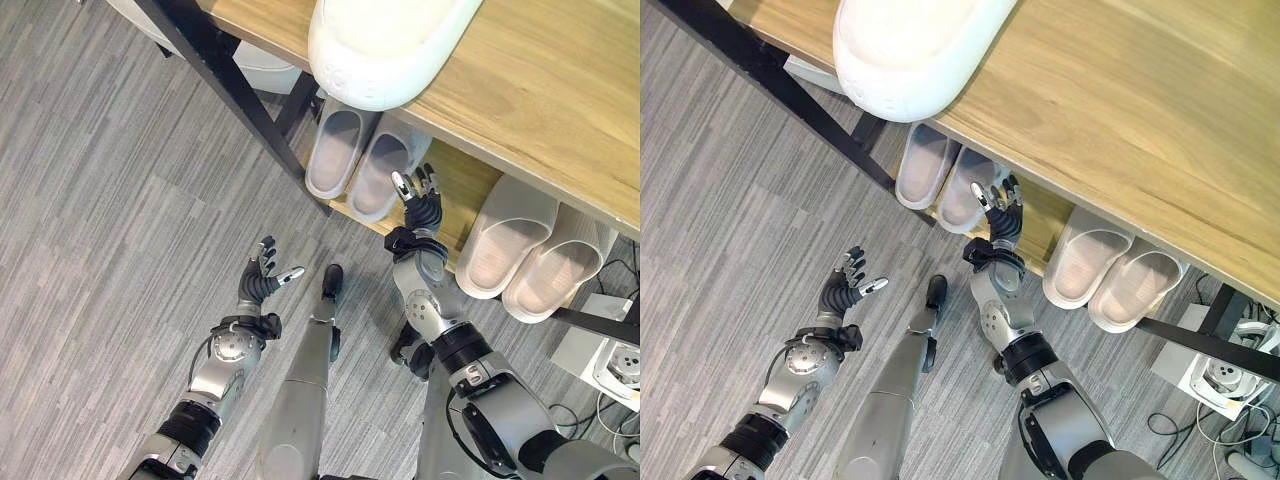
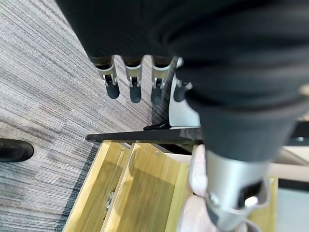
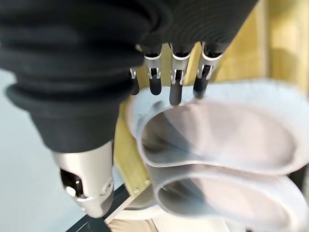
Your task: Arrange the slippers neatly on the shoe rack.
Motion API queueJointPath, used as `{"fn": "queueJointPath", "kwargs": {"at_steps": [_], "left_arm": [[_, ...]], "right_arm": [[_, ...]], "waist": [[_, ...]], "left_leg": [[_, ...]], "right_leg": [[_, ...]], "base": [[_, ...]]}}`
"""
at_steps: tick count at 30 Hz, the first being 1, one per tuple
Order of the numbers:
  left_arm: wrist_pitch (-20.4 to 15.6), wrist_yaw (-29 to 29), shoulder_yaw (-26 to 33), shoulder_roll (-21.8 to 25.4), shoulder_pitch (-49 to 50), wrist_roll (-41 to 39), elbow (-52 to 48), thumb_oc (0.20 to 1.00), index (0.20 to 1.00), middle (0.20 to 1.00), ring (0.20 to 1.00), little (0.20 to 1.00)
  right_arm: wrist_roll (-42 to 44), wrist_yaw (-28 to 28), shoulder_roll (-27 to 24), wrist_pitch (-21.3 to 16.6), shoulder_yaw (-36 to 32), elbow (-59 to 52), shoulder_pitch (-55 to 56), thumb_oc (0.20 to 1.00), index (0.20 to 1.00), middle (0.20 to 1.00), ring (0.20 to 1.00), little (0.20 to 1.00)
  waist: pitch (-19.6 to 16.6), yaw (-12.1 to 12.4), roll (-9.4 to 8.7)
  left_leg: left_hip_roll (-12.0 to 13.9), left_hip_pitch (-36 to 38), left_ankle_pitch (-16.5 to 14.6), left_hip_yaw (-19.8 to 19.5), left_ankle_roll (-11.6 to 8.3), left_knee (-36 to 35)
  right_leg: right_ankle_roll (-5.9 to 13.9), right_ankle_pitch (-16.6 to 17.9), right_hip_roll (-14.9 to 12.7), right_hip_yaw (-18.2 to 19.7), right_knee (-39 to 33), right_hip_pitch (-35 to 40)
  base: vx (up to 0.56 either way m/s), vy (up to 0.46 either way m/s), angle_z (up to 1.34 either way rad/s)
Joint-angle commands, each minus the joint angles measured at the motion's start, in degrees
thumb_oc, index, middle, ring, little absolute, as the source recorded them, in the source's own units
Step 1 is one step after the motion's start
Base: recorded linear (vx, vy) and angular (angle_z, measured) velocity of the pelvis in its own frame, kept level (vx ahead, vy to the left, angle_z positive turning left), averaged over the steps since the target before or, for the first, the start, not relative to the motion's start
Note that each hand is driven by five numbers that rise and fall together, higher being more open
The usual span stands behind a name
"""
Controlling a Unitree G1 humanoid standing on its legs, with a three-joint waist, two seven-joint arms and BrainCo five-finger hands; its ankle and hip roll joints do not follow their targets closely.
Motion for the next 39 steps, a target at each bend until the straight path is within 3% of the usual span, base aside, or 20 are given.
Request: {"fn": "queueJointPath", "kwargs": {"at_steps": [1,3,6,8,15,21,24,32,33,39], "left_arm": [[-0.99,-1.72,-2.44,0.89,-1.67,0.12,-2.05,1.0,1.0,1.0,1.0,1.0],[-1.0,-2.74,-2.77,0.87,-0.86,-0.5,-1.58,1.0,1.0,1.0,1.0,1.0],[-1.22,-3.61,-2.35,1.16,0.06,-0.94,-1.75,1.0,1.0,1.0,1.0,1.0],[-1.53,-3.91,-1.14,1.45,1.19,-1.11,-2.04,1.0,1.0,1.0,1.0,1.0],[-1.26,-4.5,1.73,1.65,4.25,-2.19,-2.45,1.0,1.0,1.0,1.0,1.0],[-0.88,-4.68,2.46,1.82,4.99,-2.71,-2.73,1.0,1.0,1.0,1.0,1.0],[-0.41,-5.4,3.49,1.16,6.5,-3.24,-2.29,1.0,1.0,1.0,1.0,1.0],[0.78,-8.77,6.36,-0.39,11.8,-1.99,-5.12,1.0,1.0,1.0,1.0,1.0],[1.02,-10.11,7.15,-0.5,12.68,-1.31,-5.91,1.0,1.0,1.0,1.0,1.0],[1.0,-13.05,8.48,-0.83,14.58,1.54,-5.96,1.0,1.0,1.0,1.0,1.0]], "right_arm": [[8.46,6.34,3.5,-0.3,2.08,-1.33,-2.07,1.0,1.0,1.0,1.0,1.0],[11.77,8.06,4.4,-0.1,3.44,-2.43,-0.35,1.0,1.0,1.0,1.0,1.0],[8.55,7.61,2.39,1.53,4.84,-3.45,1.85,1.0,1.0,1.0,1.0,1.0],[-0.28,6.34,-1.53,4.19,4.87,-4.31,3.49,1.0,1.0,1.0,1.0,1.0],[-15.89,5.76,-7.49,9.8,3.25,-5.81,9.74,1.0,1.0,1.0,1.0,1.0],[-17.38,5.69,-8.41,10.8,2.15,-5.75,10.98,1.0,1.0,1.0,1.0,1.0],[-17.56,6.32,-8.59,10.93,0.54,-5.67,13.88,1.0,1.0,1.0,1.0,1.0],[-23.55,14.46,-12.39,13.43,-0.46,-13.49,28.51,1.0,1.0,1.0,1.0,1.0],[-27.12,18.06,-14.97,14.27,-0.23,-16.53,31.61,1.0,1.0,1.0,1.0,1.0],[-34.04,24.24,-19.14,13.54,-2.02,-23.81,39.76,1.0,1.0,1.0,1.0,1.0]], "waist": [[2.14,3.35,0.56],[2.07,3.56,0.38],[1.5,3.53,0.25],[0.71,3.03,0.0],[-1.7,0.71,-1.26],[-1.7,0.03,-1.13],[-1.55,-1.02,-0.87],[-8.2,-4.52,-1.52],[-9.74,-5.18,-1.43],[-13.11,-7.19,-1.23]], "left_leg": [[0.9,4.9,-11.11,-2.29,-0.18,2.49],[1.01,7.12,-10.88,-2.09,-0.34,1.27],[1.09,10.79,-10.22,-1.85,-0.63,-1.22],[1.3,14.01,-9.47,-1.46,-0.86,-3.95],[2.81,22.62,-7.73,0.53,-0.93,-10.68],[3.23,24.65,-7.65,1.33,-0.88,-11.34],[3.47,25.96,-6.33,2.36,-0.48,-11.63],[4.19,35.39,-3.11,5.48,-1.4,-21.62],[4.08,37.81,-3.02,6.05,-1.67,-23.07],[3.52,41.39,-4.35,7.57,-2.15,-23.07]], "right_leg": [[5.17,3.26,-1.46,0.96,-9.29,6.62],[5.24,3.82,-1.39,0.75,-10.79,8.83],[5.4,4.81,-1.23,0.52,-13.59,12.35],[5.53,5.91,-0.92,0.16,-16.55,15.44],[6.35,9.06,1.11,0.04,-24.78,23.39],[6.37,9.54,1.31,0.47,-25.65,24.71],[6.09,11.53,1.31,1.26,-27.33,25.79],[7.58,15.18,3.33,1.92,-36.77,33.66],[7.96,15.88,3.55,1.68,-39.04,35.93],[8.71,17.64,3.74,2.09,-44.37,40.92]], "base": [[0.01,-0.031,0.03],[0.01,-0.041,-0.06],[0.0,-0.025,-0.02],[0.0,0.0,0.0],[0.02,-0.013,-0.07],[-0.03,0.003,-0.17],[-0.09,0.004,-0.24],[0.1,-0.018,-0.15],[0.11,-0.003,-0.23],[0.09,-0.003,-0.15]]}}
